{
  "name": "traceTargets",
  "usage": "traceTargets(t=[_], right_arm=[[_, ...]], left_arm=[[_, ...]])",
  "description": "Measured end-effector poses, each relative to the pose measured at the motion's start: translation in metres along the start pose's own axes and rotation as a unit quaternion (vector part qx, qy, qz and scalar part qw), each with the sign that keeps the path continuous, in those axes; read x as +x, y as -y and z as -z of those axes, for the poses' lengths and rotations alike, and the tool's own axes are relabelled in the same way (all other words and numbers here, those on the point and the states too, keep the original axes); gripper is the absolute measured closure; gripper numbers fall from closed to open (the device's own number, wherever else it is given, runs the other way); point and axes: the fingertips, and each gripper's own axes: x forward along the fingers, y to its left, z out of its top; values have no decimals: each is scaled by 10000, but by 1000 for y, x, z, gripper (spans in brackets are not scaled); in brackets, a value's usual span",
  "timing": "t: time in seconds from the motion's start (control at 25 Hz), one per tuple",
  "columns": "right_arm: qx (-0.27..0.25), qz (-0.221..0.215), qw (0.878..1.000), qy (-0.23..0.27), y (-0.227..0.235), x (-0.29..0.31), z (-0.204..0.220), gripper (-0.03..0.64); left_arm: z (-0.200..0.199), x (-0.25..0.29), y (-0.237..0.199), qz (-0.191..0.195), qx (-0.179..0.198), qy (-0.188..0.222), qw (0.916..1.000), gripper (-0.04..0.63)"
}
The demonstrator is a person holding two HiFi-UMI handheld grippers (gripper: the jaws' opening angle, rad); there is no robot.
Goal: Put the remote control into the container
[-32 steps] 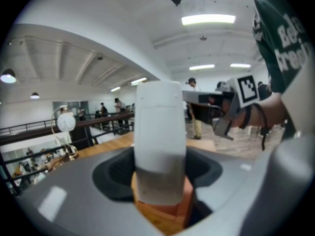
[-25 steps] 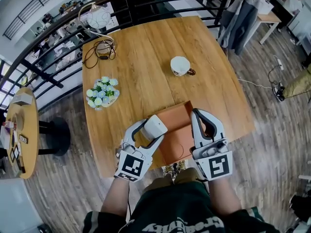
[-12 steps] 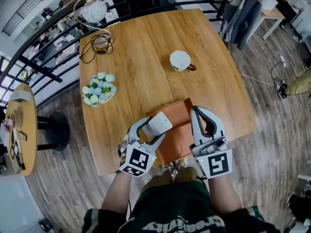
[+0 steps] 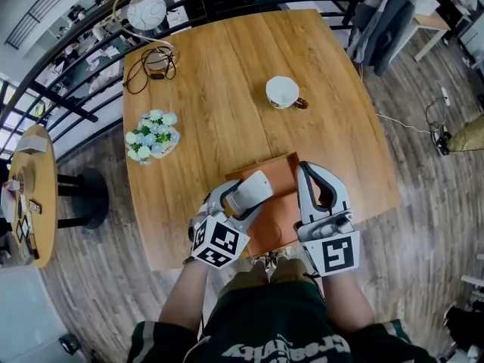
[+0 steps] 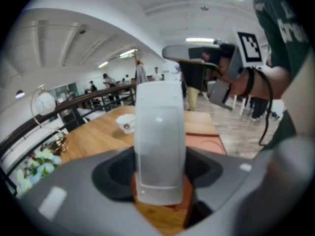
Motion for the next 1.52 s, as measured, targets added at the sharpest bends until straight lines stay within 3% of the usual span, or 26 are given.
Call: traceTargets(t=[0.68,1.12,1.52], right_arm=[[179,37,9998,-29,19,10,17,601],[235,-2,9997,-76,23,16,28,601],[293,-39,9995,-102,28,19,35,601]], left_arm=[[7,43,10,358,208,-622,9972,313],[27,64,14,586,529,-1203,9896,313],[41,81,13,809,468,-1560,9833,313]])
